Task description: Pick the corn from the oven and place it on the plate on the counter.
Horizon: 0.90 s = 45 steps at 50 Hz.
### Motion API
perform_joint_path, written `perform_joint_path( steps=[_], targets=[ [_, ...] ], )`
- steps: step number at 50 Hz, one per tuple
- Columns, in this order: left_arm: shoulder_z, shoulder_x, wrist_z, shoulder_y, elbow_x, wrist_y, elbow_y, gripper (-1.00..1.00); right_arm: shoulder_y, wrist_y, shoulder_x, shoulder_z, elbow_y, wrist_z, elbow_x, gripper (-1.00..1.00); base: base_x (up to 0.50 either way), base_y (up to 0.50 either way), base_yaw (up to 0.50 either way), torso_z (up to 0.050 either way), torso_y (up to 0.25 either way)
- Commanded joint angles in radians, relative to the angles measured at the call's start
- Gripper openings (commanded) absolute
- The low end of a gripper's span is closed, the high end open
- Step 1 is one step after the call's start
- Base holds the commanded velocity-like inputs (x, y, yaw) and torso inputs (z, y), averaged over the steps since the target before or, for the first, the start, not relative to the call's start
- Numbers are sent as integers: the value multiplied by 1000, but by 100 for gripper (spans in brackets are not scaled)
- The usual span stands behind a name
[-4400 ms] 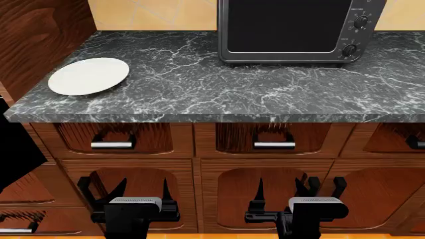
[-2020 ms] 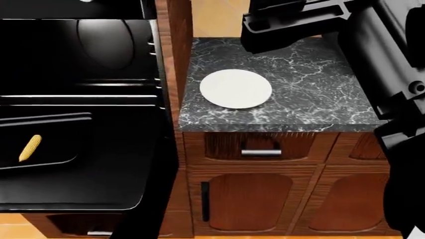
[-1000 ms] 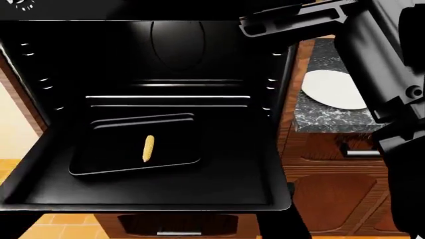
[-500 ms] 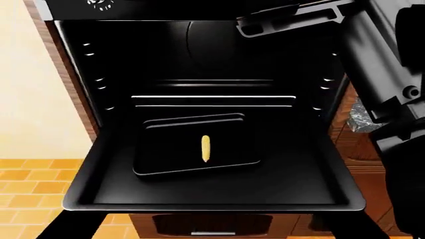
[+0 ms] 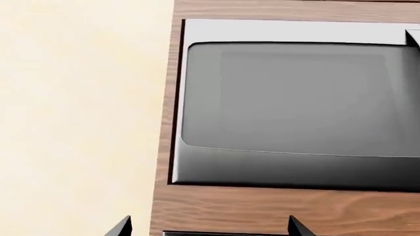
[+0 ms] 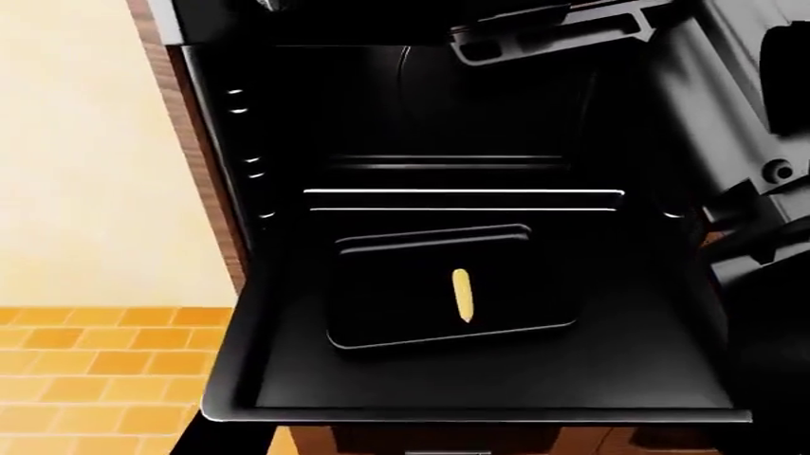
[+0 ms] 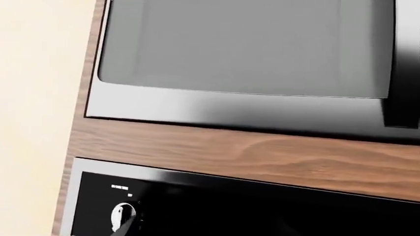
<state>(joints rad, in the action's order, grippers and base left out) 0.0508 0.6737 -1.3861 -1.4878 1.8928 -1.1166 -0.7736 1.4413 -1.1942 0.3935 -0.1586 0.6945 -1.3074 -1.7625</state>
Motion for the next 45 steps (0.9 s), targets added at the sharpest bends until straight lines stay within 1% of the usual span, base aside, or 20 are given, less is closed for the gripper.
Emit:
perform_joint_path(
  steps=[1,8,16,18,30,45],
  targets=[
    [-2,-3,13,19,-13,8,-8,100,-15,11,-1,-4,-9,14,23,100,462,-280,0,0,0],
    [8,5,16,35,-15,16,-16,100,-8,5,3,-16,3,21,34,100,467,-267,0,0,0],
    [14,3,30,30,-25,25,-23,100,-8,16,1,-19,13,29,31,100,0,0,0,0,0],
    [-7,6,34,12,-31,6,-35,100,-8,19,-1,-22,13,27,28,100,0,0,0,0,0],
    [-20,12,31,16,-32,9,-42,100,-10,27,5,-27,18,33,34,100,0,0,0,3,-250],
    [-18,18,25,29,-29,30,-50,100,-54,43,8,-25,31,59,66,100,0,0,0,3,-250]
  ],
)
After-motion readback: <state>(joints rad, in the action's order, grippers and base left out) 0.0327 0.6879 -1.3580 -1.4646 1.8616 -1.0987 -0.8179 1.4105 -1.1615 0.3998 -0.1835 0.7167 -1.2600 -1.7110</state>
